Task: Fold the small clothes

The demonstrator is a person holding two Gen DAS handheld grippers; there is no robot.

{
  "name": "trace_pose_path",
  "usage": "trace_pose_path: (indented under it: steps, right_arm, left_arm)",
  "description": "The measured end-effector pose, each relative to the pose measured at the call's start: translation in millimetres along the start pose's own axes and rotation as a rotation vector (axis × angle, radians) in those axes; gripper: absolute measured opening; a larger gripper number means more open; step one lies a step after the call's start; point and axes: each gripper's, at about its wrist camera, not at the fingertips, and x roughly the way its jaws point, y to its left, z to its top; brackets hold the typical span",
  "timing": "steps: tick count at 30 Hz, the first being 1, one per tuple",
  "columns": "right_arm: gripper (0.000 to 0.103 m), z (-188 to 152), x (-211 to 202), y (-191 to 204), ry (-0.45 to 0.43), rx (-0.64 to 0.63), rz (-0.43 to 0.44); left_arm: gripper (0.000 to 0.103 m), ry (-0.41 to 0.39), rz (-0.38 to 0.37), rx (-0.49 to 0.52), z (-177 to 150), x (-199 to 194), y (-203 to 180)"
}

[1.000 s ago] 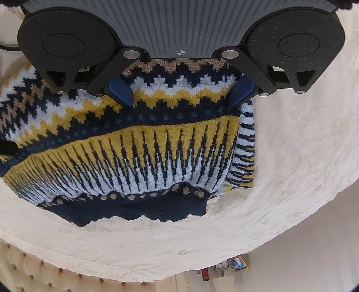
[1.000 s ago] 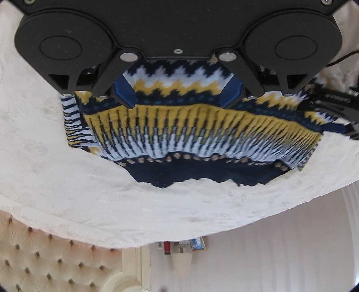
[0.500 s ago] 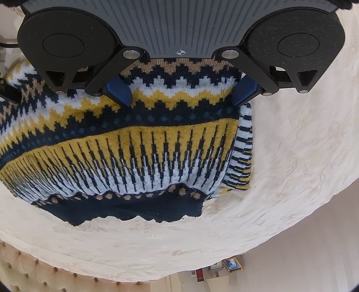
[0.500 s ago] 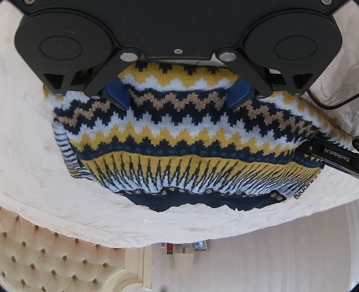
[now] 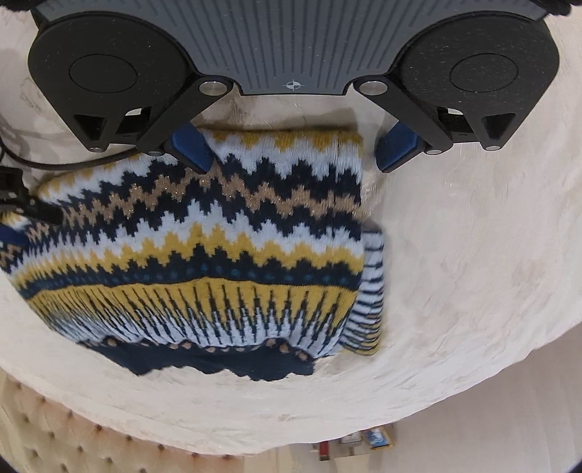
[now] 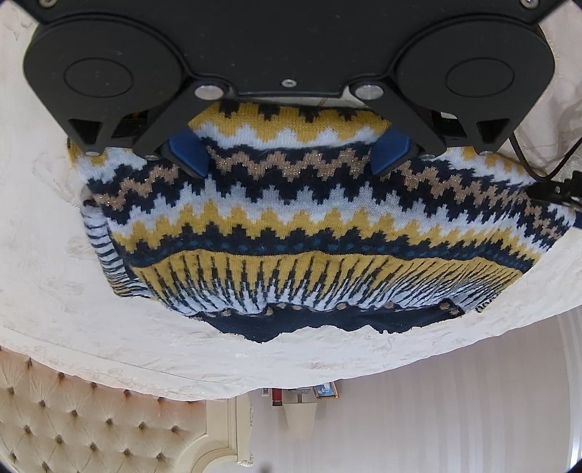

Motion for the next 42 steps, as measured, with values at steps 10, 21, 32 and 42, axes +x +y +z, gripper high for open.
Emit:
trace_pose_path:
  steps: [10,21,32,42]
  right_arm:
    - [0.102,-0.4,-1.0,-4.4,-0.011,0.030,0.040]
    - [0.102,5.9,-16.9,-30.7,-0.012,0.178,0.175]
    - [0.102,-9.6,-67.7,-85.0,0.014,0.443,0.216]
    - [0.102,-20.4,-62.1,-110.6,0.042,0.511,0.241]
  left_arm:
    - [0.103,-0.079,0.003,-0.039,-14.2,-1.1,0.3]
    - [0.101,0.021,0.027,0.056,-10.7,-24.7,-22.7]
    - [0.100,-0.053,-0.056,0.024,23.8,-65.4,-61.8]
    - [0.096,0.026,-0.082,-0.078,84.3,-8.4,-89.7]
